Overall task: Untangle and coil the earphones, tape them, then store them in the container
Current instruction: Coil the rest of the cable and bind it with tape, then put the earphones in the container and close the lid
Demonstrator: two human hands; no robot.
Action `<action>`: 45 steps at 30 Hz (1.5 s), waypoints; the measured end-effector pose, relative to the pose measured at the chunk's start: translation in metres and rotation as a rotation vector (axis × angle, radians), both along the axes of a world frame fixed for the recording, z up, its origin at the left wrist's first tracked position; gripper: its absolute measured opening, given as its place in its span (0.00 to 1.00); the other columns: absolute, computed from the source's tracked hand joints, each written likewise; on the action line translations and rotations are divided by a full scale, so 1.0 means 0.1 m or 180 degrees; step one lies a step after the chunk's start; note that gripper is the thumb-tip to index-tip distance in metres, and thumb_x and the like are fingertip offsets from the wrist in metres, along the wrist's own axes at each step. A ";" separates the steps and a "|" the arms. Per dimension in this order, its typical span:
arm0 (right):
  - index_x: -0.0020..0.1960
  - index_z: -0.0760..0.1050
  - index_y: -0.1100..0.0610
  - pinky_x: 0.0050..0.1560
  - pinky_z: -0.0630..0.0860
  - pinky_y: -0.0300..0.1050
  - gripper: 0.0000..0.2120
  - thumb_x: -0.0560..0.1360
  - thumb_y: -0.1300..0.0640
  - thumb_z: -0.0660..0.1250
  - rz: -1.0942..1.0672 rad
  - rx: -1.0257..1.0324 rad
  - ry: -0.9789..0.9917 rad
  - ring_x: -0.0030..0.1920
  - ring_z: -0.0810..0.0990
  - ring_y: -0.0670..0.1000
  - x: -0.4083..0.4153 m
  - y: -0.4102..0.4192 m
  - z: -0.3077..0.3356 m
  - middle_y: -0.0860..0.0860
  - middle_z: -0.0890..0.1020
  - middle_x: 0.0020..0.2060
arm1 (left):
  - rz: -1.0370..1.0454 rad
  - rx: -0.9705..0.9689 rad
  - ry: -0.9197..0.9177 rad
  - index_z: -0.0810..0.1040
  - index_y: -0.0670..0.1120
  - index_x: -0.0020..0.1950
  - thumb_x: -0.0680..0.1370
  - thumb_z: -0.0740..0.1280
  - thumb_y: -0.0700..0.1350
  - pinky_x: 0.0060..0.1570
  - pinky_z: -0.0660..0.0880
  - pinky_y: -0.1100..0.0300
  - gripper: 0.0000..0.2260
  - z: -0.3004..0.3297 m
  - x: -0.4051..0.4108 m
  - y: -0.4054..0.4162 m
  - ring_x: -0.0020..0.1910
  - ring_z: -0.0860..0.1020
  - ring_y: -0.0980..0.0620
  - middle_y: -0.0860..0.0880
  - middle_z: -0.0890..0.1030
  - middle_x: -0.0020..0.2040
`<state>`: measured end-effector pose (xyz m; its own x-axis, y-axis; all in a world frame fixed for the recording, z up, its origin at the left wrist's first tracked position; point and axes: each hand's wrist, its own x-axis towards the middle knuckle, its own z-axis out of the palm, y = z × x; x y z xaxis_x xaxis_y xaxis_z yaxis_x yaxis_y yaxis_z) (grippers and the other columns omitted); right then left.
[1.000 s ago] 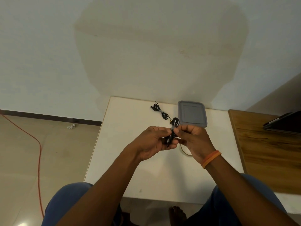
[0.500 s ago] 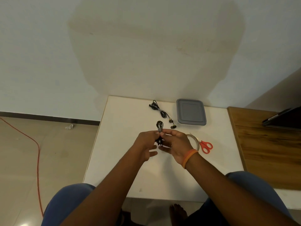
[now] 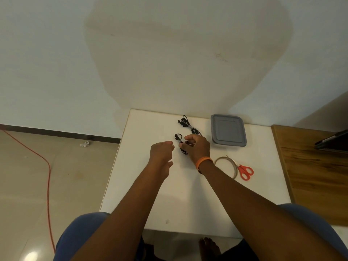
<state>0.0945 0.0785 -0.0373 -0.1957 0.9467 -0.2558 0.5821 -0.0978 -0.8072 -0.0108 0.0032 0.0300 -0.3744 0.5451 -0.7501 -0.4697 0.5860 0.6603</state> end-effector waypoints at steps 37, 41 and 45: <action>0.59 0.74 0.61 0.49 0.74 0.42 0.18 0.73 0.54 0.72 -0.2089 0.0288 -0.0157 0.52 0.79 0.55 1.49 0.31 0.15 0.56 0.79 0.53 | -0.1777 0.0678 0.1664 0.82 0.51 0.46 0.79 0.64 0.42 0.49 0.81 0.50 0.08 -0.17 0.53 -0.15 0.44 0.83 0.52 0.51 0.82 0.47; 0.53 0.72 0.57 0.46 0.82 0.55 0.17 0.70 0.52 0.74 -0.2011 -0.0355 0.0281 0.45 0.82 0.59 1.23 0.42 0.13 0.58 0.80 0.51 | -0.1787 0.0703 0.1689 0.82 0.50 0.48 0.79 0.64 0.42 0.50 0.81 0.50 0.08 -0.14 0.52 -0.18 0.42 0.83 0.54 0.52 0.82 0.47; 0.55 0.75 0.67 0.45 0.82 0.52 0.10 0.73 0.67 0.68 -0.2137 -0.0960 0.1070 0.39 0.82 0.59 1.30 0.55 0.24 0.60 0.80 0.44 | -0.1736 0.0674 0.1682 0.82 0.49 0.48 0.80 0.64 0.42 0.49 0.82 0.51 0.07 -0.13 0.48 -0.18 0.41 0.83 0.55 0.51 0.82 0.47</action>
